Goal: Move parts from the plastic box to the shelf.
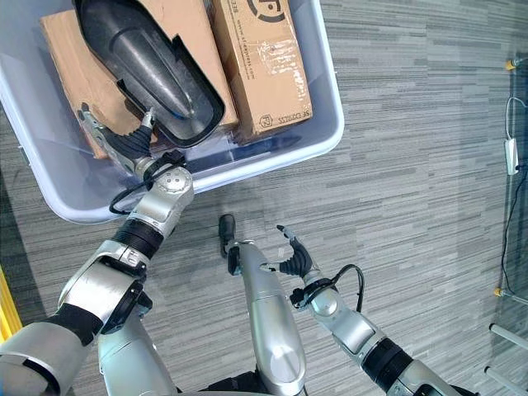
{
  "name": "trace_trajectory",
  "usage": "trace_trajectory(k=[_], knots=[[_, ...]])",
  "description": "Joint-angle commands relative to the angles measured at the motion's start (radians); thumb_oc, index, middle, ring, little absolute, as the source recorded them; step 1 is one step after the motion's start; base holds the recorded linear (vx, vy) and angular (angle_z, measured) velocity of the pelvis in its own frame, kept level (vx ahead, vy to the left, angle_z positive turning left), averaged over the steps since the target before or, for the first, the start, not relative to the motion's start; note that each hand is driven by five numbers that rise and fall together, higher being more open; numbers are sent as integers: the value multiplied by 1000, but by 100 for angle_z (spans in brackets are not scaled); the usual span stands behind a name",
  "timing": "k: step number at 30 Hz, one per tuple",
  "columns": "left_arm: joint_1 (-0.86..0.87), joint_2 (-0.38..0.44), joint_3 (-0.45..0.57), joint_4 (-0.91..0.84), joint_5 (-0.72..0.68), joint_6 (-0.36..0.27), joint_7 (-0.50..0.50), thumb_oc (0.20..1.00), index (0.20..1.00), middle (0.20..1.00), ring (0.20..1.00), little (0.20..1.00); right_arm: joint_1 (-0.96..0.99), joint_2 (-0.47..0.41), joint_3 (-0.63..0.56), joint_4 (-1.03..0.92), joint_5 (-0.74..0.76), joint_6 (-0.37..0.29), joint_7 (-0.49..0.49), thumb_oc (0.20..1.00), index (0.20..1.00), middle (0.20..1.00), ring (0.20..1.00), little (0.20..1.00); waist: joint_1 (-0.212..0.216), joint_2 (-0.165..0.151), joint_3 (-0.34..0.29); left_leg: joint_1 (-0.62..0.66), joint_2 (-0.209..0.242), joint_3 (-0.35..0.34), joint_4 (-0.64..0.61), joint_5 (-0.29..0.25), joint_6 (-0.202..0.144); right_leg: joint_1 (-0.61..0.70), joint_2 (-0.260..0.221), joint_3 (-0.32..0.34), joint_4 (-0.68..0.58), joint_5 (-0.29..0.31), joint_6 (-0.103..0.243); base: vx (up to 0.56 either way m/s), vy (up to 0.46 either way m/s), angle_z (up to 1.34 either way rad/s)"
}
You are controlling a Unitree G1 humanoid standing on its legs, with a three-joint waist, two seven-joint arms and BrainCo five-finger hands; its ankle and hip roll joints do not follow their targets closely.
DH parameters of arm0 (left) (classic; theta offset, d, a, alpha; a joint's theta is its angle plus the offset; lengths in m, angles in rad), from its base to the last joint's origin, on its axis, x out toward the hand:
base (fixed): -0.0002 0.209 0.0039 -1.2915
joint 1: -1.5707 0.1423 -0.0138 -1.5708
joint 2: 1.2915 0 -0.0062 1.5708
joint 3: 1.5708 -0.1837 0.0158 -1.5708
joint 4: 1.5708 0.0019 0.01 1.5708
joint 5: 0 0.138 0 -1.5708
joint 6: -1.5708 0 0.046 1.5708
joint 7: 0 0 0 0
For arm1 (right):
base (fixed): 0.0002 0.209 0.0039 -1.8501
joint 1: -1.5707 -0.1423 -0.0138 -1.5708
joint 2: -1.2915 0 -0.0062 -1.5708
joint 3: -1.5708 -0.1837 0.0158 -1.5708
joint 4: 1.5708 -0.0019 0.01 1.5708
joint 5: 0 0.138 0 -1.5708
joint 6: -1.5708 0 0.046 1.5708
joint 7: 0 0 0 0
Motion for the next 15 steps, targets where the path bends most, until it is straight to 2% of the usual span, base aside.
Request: trace_trajectory(k=[1, 7, 15], knots=[[4, -10, -8, -55, 78, -24, 15, 1000, 1000, 1000, 1000, 1000, 3, 12, -22, -53, 17, -21, -10, 1000, 1000, 1000, 1000, 1000, 17, -63, 21, -60, 20, 16, 156, -86, 12, 36, 9, -17, -75, 51, 78, 0, 0, 0], [59, -24, 12, -102, 129, -79, 71, 1000, 1000, 1000, 1000, 1000, 19, 17, -27, -63, 5, -20, -22, 1000, 1000, 1000, 1000, 1000, 28, -47, 21, -54, 14, 16, 144, -80, 10, 40, 5, -15, -77, 46, 79, 0, 0, 0], [72, -45, 1, -118, 81, -41, 7, 1000, 1000, 1000, 1000, 1000, 5, 22, -30, -51, 11, -9, -27, 1000, 1000, 1000, 1000, 1000, 34, -44, 21, -50, 10, 14, 134, -76, 11, 46, 3, -18, -84, 49, 81, 0, -4, 4]])
